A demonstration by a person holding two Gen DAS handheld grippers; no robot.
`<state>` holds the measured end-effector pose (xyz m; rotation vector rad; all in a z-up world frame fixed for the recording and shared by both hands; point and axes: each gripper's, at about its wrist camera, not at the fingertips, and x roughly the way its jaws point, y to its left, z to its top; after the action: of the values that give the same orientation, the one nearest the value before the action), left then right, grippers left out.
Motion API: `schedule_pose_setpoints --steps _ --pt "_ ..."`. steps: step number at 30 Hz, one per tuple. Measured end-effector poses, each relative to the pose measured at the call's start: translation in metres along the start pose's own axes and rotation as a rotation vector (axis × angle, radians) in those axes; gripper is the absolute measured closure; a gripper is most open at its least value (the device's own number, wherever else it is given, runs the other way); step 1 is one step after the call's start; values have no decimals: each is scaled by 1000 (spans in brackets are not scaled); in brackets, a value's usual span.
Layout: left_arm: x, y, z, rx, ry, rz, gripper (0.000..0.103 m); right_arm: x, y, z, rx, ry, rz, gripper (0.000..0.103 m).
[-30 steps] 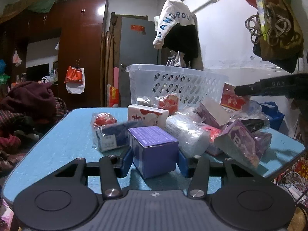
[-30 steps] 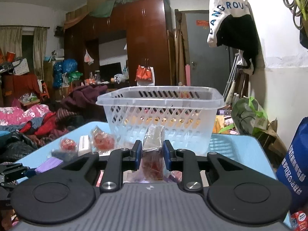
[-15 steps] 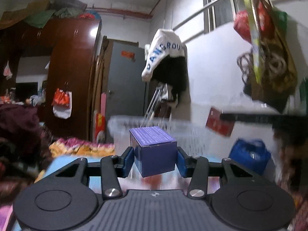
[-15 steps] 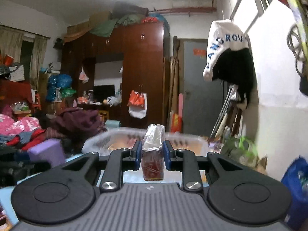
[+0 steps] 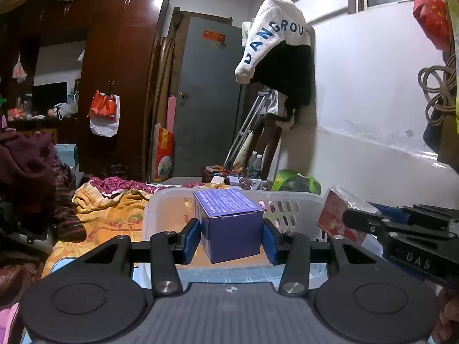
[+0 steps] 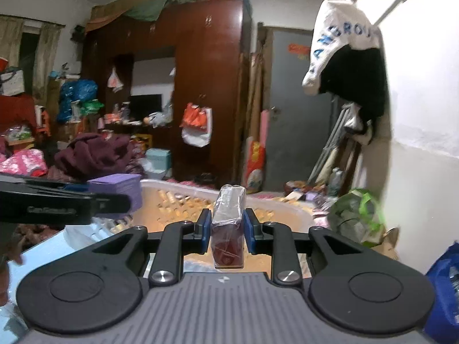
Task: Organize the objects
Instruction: 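Grasp the purple box with the left tool while the right tool grasps a foil pack, drop both into basket, then grasp the lilac tissue pack with the left tool while the right tool grasps the barcoded pink pack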
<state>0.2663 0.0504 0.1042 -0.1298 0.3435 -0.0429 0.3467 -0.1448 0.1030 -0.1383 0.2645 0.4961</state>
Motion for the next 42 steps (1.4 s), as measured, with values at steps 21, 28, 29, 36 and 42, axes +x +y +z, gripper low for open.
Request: schedule_pose_setpoints --steps 21,28,29,36,42 --pt "-170 -16 -179 64 -161 -91 9 -178 24 -191 86 -125 33 4" --pt "-168 -64 -196 225 -155 -141 9 -150 41 -182 25 -85 71 20" --pt "-164 -67 -198 234 -147 -137 9 -146 42 -181 10 -77 62 23" --pt "-156 -65 -213 225 -130 -103 9 -158 33 -195 37 -75 60 38" --pt "-151 -77 -220 249 -140 -81 10 -165 22 -202 61 -77 31 38"
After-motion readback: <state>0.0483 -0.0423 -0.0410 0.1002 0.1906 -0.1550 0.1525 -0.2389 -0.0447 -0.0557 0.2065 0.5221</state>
